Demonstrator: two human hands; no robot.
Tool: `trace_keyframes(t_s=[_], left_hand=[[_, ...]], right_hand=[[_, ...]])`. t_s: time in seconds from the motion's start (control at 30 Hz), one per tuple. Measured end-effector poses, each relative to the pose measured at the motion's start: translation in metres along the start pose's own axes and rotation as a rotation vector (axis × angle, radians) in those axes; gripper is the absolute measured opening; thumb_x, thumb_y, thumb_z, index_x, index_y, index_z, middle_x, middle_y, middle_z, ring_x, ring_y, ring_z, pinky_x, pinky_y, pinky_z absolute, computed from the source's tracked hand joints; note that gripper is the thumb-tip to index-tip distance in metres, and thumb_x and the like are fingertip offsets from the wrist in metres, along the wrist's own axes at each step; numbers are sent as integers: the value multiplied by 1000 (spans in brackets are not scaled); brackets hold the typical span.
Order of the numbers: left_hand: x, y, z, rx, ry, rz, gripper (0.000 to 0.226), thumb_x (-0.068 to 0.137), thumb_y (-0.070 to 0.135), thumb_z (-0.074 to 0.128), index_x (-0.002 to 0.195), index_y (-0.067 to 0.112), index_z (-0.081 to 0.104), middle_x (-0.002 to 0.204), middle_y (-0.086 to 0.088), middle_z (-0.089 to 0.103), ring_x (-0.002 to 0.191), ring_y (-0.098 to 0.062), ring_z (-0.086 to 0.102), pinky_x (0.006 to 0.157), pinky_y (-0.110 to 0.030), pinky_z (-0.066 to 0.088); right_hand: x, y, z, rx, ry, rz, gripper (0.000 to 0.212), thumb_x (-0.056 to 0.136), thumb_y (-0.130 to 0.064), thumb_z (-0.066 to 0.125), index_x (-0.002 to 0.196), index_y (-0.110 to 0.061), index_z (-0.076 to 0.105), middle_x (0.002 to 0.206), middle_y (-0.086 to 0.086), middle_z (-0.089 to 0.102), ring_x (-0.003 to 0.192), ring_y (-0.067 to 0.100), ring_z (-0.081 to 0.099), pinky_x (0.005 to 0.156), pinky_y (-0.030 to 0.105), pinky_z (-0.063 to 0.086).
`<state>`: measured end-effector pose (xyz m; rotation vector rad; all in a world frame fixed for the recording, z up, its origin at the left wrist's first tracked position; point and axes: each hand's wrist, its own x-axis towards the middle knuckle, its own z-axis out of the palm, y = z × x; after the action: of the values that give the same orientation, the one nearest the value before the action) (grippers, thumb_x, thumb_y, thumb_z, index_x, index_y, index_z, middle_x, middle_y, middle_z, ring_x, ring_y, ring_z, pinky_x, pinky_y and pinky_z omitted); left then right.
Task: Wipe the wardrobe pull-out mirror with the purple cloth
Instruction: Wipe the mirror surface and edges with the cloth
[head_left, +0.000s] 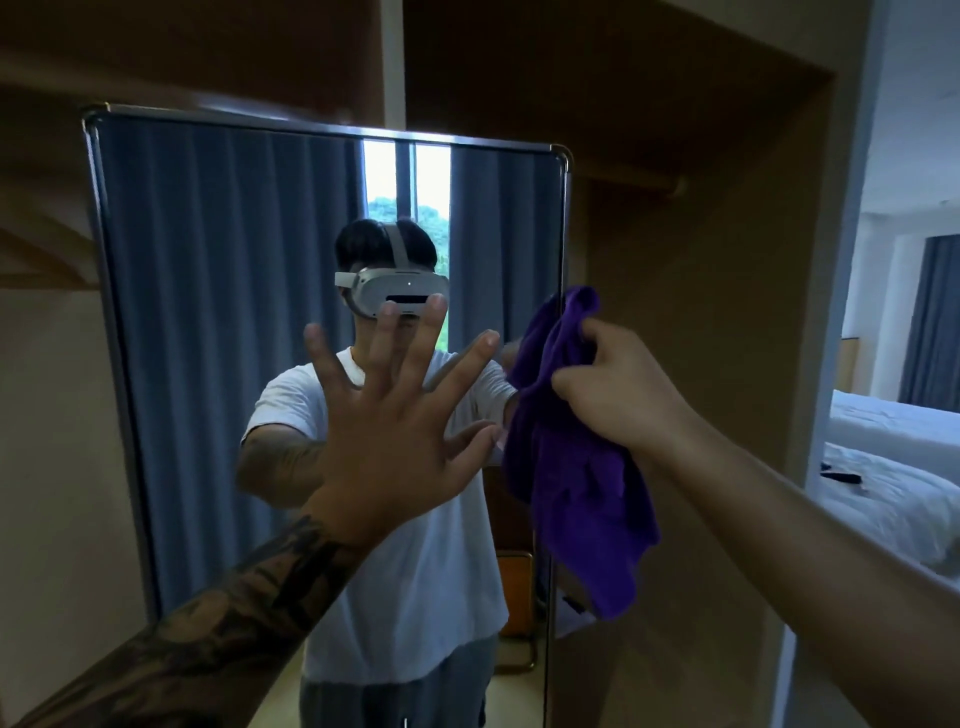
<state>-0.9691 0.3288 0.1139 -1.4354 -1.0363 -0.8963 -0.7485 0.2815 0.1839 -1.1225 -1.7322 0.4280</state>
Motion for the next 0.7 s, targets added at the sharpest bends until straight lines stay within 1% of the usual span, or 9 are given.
trace_keyframes(t_s=[0.03,0.07,0.17,0.23,0.33,0.4,0.53,0.6,0.7], left_hand=[[0,0,0,3,3,-1,83,92,79,47,164,40,30,174,-11,20,158,-44,21,111,-86,7],[0,0,0,6,9,0,83,92,79,47,164,40,30,174,-11,21,158,-44,21,111,-86,7],[1,-2,2,9,29,1,83,92,80,48,163,40,32,174,-11,22,158,-44,23,112,-85,6],[0,-1,2,3,37,2,83,92,79,48,163,40,31,174,-10,22,158,-44,23,112,-85,5],[-1,0,2,-19,37,-4,83,92,78,49,164,41,30,174,-10,21,158,-43,21,111,-86,7],[-1,0,2,-20,47,-1,83,91,78,50,163,41,31,174,-10,22,158,-43,22,112,-86,7],[0,-1,3,-21,49,-6,83,91,78,50,163,40,33,173,-10,24,158,-43,23,113,-85,7],[0,0,1,-28,42,-9,82,91,78,50,163,41,33,173,-10,24,158,-43,23,113,-85,5],[0,0,0,-36,28,-17,81,92,78,48,163,41,33,174,-9,23,158,-42,21,114,-84,4]], right_hand=[[6,-5,-4,34,21,-16,18,88,3,56,96,-11,64,72,-2,67,63,15,65,56,29,50],[14,-12,-8,58,52,-42,18,88,2,57,99,-10,63,76,1,67,65,17,66,57,30,50],[20,-21,-8,44,104,-105,19,89,-2,59,108,-6,60,90,14,67,74,29,67,63,43,54],[7,-7,2,7,94,-75,18,90,-1,58,108,-4,59,96,20,69,83,36,69,71,53,57],[-13,10,13,-23,69,-34,17,89,1,56,104,-5,61,93,18,70,84,35,70,77,60,57],[-4,4,7,0,97,-68,18,88,1,57,102,-9,63,90,15,71,81,31,70,76,58,59],[28,-21,-6,48,150,-139,22,89,0,58,110,-5,60,97,22,68,81,36,68,67,45,55],[26,-17,1,29,152,-140,21,91,-2,56,111,-8,58,97,18,69,81,31,70,70,46,57],[-1,12,18,-10,128,-92,16,92,-2,55,105,-12,58,91,10,69,79,28,69,73,49,57]])
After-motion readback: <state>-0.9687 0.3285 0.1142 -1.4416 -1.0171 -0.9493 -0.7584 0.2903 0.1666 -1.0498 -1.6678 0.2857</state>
